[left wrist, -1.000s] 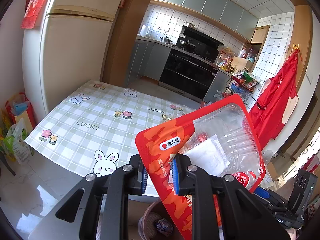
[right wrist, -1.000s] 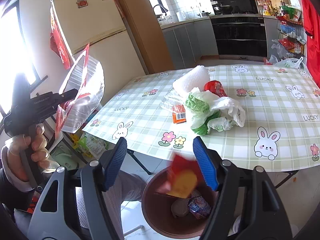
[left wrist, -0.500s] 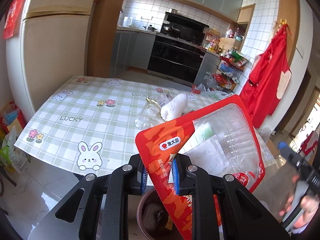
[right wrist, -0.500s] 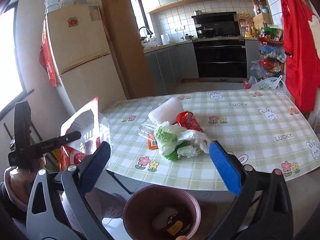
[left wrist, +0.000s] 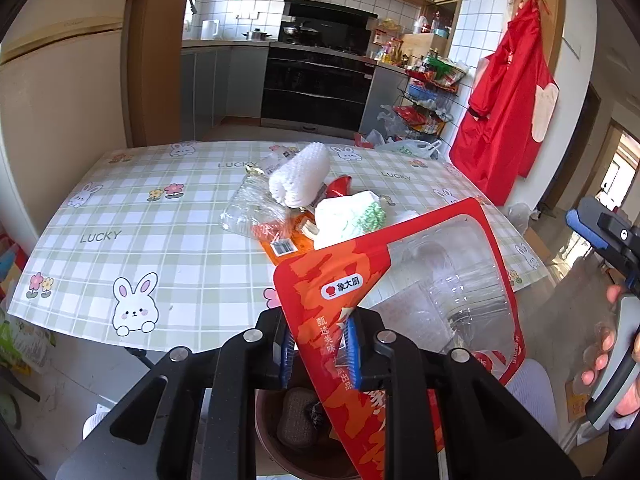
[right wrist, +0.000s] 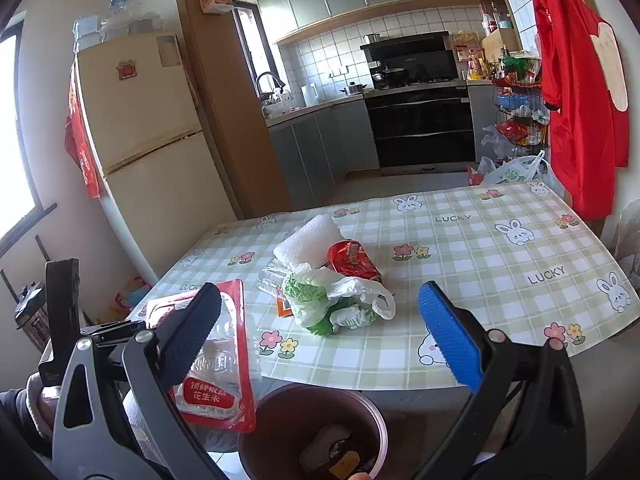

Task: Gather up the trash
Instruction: 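Lower the red-and-white plastic tray into the trash bin and open the left gripper, then reach the left gripper to the white plastic bag with greens and grasp it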

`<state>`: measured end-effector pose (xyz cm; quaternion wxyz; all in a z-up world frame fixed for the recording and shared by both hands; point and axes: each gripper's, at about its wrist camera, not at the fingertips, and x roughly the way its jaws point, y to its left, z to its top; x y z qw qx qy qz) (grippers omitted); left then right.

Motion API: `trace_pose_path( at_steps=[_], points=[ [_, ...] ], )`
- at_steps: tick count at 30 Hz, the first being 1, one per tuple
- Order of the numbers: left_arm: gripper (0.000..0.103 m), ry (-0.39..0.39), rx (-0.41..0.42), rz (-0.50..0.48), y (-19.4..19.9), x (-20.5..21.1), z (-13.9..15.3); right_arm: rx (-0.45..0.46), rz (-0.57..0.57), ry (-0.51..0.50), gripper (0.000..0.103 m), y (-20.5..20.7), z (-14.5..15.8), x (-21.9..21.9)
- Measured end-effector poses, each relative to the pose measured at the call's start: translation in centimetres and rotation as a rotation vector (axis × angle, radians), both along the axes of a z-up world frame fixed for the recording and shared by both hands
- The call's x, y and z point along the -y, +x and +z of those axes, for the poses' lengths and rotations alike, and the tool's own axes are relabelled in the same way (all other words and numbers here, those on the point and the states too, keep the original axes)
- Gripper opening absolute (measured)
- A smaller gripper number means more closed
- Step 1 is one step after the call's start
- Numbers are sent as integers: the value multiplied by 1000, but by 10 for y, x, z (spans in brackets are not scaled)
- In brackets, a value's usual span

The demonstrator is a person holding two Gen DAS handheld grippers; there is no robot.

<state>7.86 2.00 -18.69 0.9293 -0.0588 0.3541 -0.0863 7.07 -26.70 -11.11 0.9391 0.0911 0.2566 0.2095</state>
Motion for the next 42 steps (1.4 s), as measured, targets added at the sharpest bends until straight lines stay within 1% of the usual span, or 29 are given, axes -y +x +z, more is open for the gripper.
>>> trace_pose_path(
  at_steps=[3, 4, 5, 6, 7, 8, 9, 11, 13, 15, 20, 24, 32, 36, 42],
  points=[
    [22, 0, -9, -21, 1, 8, -3, -2, 0, 4, 97, 0, -1, 0],
    [25, -4, -11, -30, 1, 9, -4, -4, -1, 7, 97, 0, -2, 1],
    [29, -13, -14, -44, 1, 10, -5, -5, -4, 9, 97, 0, -3, 1],
    [45, -29, -17, -62, 2, 11, -6, -7, -6, 10, 97, 0, -3, 2],
    [63, -38, -18, -68, 1, 12, -7, -9, -8, 11, 97, 1, -4, 1],
    [69, -39, -16, -64, 0, 12, -7, -10, -10, 11, 97, 1, -4, 1],
    [72, -40, -13, -57, 0, 11, -8, -11, -10, 13, 97, 0, -4, 1],
    [75, -48, -19, -47, 0, 9, -9, -10, -5, 12, 97, 0, -5, 0],
    [81, -57, -15, -25, -1, 4, -9, -12, -5, 7, 97, 0, -6, -1],
    [82, -81, -7, -15, -3, -1, -8, -12, -1, 8, 97, -1, -7, -2],
    [82, -77, 1, -25, -6, -2, -4, -14, 7, 6, 97, -1, -8, -5],
    [82, -98, 25, -24, -8, -6, 1, -14, 13, 4, 97, -2, -8, -7],
    [82, -136, 67, 61, -12, -38, 15, -28, 28, 12, 97, 0, -11, -11],
    [82, -153, 66, 114, -13, -54, 15, -25, 32, 5, 97, -1, -12, -12],
    [82, -149, 52, 142, -13, -61, 11, -24, 12, -7, 97, 0, -12, -11]
  ],
)
